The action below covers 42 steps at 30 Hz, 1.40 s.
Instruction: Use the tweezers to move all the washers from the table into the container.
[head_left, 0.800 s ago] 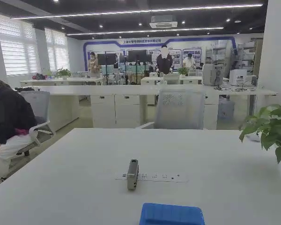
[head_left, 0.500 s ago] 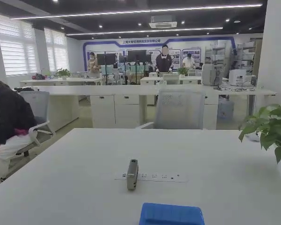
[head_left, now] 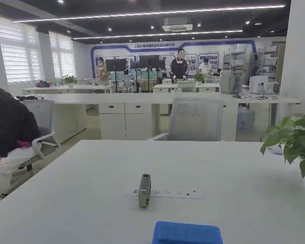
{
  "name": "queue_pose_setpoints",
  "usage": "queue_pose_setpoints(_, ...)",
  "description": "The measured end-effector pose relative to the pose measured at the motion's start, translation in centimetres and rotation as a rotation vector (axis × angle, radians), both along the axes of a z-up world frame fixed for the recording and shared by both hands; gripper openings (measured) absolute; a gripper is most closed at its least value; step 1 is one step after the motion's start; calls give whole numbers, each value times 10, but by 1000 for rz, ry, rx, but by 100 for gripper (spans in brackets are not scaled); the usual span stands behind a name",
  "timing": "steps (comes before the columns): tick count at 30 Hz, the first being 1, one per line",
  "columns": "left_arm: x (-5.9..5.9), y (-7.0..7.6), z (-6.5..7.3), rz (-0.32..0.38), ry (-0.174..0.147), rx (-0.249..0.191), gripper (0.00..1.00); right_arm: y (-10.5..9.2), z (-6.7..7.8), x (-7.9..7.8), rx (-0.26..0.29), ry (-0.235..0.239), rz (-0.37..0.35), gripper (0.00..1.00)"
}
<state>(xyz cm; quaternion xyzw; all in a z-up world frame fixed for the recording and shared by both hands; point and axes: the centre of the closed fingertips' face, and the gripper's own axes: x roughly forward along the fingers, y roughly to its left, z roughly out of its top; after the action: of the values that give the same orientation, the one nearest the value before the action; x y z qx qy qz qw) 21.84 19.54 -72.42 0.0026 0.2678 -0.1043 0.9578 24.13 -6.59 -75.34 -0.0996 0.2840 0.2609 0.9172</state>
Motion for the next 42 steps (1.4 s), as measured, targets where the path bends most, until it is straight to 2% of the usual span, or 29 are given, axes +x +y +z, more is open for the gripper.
queue_pose_setpoints(11, 2, -3, -1, -9, 5, -2, 96, 2, 0, 0, -5, 1, 3, 89)
queue_pose_setpoints(15, 3, -2, 0, -8, -3, -7, 97, 2, 1, 1, 2, -3, 0, 88)
queue_pose_setpoints(37, 0, 0, 0, -1, -5, -10, 96, 1, 7, 1, -10, -20, 0, 88)
queue_pose_setpoints(42, 0, 1, -1, -4, -3, 3, 96, -1, 10, 0, 16, -19, -9, 88)
